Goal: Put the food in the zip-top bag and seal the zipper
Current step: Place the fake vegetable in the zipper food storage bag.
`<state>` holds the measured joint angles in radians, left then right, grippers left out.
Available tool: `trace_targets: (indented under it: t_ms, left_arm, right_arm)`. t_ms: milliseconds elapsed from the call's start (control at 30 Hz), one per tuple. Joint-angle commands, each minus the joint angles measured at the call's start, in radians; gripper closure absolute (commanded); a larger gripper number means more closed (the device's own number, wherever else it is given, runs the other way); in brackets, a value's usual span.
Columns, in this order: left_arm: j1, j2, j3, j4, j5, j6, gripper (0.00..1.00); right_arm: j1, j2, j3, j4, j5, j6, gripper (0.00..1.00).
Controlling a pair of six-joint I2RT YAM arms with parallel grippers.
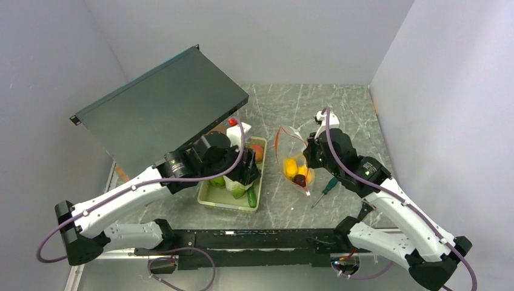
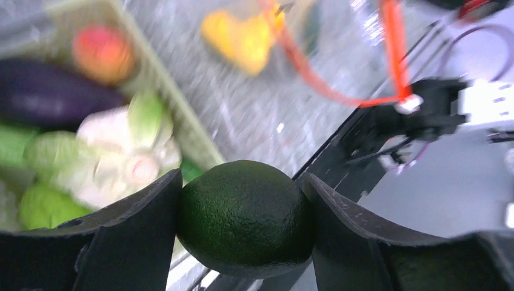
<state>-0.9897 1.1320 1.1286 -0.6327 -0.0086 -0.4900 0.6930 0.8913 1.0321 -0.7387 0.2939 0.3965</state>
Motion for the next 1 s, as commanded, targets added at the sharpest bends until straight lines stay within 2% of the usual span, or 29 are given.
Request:
trace_targets:
  t_ms: [0, 167, 467, 733, 767, 833, 900, 933, 967]
  left_arm:
    - [-0.004, -0.057, 0.032, 0.341, 0.119, 0.080, 0.86]
    - [-0.003, -0.048, 0.017, 0.586, 0.209, 0.074, 0.85]
    - [-0.002, 0.104, 0.025, 0.862, 0.299, 0.002, 0.87]
    - [0.001, 0.201, 0.016, 0.916, 0.225, 0.134, 0.84]
    - [0.002, 0.202, -0.003, 0.943, 0.210, 0.153, 0.80]
    - [0.004, 0.209, -0.018, 0.950, 0.149, 0.184, 0.53]
    - [0.024, 0.222, -0.008, 0.913, 0.126, 0.194, 0.11]
    - [0.031, 0.229, 0.006, 0.889, 0.134, 0.188, 0.03]
    - [0.036, 0.235, 0.022, 0.865, 0.145, 0.183, 0.01]
  right_arm:
    - [0.001, -0.010, 0.008, 0.043, -0.030, 0.024, 1.00]
    - [0.002, -0.018, 0.012, 0.042, -0.041, 0.034, 1.00]
    - [0.002, -0.024, 0.016, 0.054, -0.070, 0.047, 1.00]
    - [0.002, -0.041, 0.022, 0.058, -0.093, 0.062, 1.00]
    - [0.002, -0.044, 0.021, 0.058, -0.093, 0.062, 1.00]
    - [0.003, -0.049, 0.016, 0.058, -0.093, 0.063, 1.00]
    - [0.002, -0.051, 0.013, 0.058, -0.094, 0.065, 1.00]
    - [0.002, -0.051, 0.013, 0.056, -0.096, 0.067, 1.00]
    - [0.002, -0.051, 0.012, 0.055, -0.098, 0.068, 1.00]
